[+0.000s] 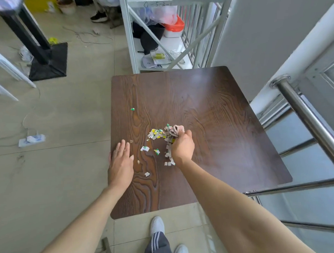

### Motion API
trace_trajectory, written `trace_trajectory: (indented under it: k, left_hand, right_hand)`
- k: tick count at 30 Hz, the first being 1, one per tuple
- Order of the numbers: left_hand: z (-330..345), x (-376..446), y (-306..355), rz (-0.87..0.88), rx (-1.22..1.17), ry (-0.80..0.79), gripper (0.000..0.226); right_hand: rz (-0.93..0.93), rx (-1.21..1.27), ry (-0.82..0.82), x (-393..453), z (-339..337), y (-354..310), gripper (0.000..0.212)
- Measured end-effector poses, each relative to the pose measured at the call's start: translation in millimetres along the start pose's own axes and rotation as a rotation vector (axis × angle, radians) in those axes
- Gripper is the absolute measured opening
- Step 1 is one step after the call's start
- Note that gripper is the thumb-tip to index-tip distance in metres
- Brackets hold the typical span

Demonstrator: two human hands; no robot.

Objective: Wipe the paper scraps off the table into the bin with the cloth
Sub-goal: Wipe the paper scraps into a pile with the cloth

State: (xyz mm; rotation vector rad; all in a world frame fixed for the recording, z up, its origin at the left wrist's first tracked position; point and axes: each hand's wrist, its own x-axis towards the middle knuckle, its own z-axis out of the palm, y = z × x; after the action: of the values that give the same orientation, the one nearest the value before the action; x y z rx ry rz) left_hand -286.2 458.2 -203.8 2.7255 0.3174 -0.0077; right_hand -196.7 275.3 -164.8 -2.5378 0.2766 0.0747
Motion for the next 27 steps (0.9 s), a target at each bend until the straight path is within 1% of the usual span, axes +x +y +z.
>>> trace_trajectory:
  k: [5,7,9,11,14,18,21,23,27]
  left_hand:
    - [2,1,-8,0.018,0.031,-0.016,0.051]
    - [1,1,-9,0.021,0.033,-0.016,0.051]
    - [0,1,-9,0.022,0.018,-0.016,0.051]
    - [-2,1,-8,0.015,-0.002,-0.007,0.051]
    - [-6,-1,-3,0.021,-0.028,0.001,0.051]
    - [-13,-7,0,0.034,-0.056,-0.015,0.052]
    - [-13,-23,-2,0.041,-0.027,0.006,0.051]
    - [-12,-33,-6,0.044,0.01,0.039,0.05]
    - [-6,-39,-12,0.057,0.037,0.074,0.05]
  right_hand:
    - [-0.172,0.028,-0.182,6,14,-27,0.034]
    - [-0.224,0.06,-0.149,7,10,-26,0.027]
    - [-0.229,0.051,-0.078,4,1,-17,0.023]
    - [-0.201,0.041,-0.028,-5,-12,-2,0.021]
    - [-0.104,0.0,0.019,-26,-31,24,0.021]
    - [0.054,-0.024,-0.024,-56,-24,43,0.028]
    - [0.127,0.035,-0.028,-69,-10,32,0.035]
    - [0.156,0.079,-0.024,-68,-3,17,0.036]
    - [0.121,0.099,-0.044,-61,10,-16,0.035]
